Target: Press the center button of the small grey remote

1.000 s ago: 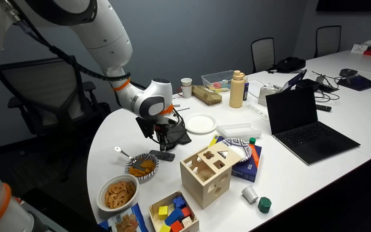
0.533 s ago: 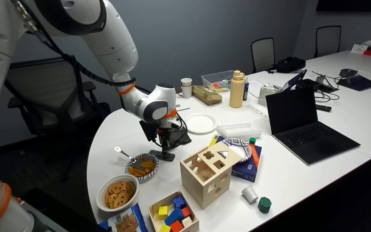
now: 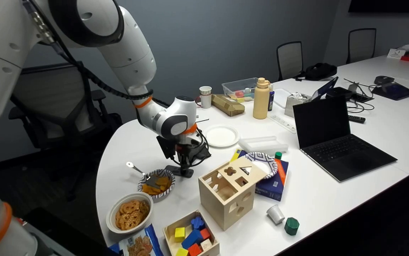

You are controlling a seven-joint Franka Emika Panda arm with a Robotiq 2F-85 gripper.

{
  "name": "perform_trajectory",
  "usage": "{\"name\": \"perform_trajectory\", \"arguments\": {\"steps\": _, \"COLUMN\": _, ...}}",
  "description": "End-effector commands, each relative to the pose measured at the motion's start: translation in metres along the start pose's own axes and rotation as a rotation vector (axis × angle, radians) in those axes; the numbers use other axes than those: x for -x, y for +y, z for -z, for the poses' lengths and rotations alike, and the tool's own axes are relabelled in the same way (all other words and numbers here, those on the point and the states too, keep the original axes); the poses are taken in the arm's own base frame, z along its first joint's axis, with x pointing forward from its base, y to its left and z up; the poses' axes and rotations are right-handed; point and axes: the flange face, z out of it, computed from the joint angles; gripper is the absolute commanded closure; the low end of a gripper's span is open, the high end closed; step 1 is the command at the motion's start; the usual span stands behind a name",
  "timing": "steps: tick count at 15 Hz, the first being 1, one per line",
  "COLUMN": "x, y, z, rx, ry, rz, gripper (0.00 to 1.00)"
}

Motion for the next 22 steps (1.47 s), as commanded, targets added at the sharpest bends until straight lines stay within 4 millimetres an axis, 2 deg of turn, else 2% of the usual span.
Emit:
{"name": "perform_trajectory", "arguments": {"steps": 1, "x": -0.015, "y": -0.002, "z": -0.015, "rx": -0.010, "ry": -0.008, "rz": 0.004, "gripper": 1.00}}
{"name": "perform_trajectory", "arguments": {"steps": 6, "x": -0.019, "y": -0.007, "z": -0.026, "rx": -0.004, "ry": -0.062, "rz": 0.022, "gripper": 1.00}}
{"name": "perform_trajectory", "arguments": {"steps": 9, "x": -0.022, "y": -0.006, "z": -0.023, "rx": 0.002, "ry": -0.083, "rz": 0.024, "gripper": 1.00}}
{"name": "perform_trajectory", "arguments": {"steps": 13, "x": -0.020, "y": -0.006, "z": -0.001, "rx": -0.006, "ry": -0.056, "rz": 0.024, "gripper": 1.00}}
{"name": "perform_trajectory", "arguments": {"steps": 22, "x": 0.001, "y": -0.011, "z": 0.051, "rx": 0.000, "ry": 0.026, "rz": 0.008, "gripper": 1.00}}
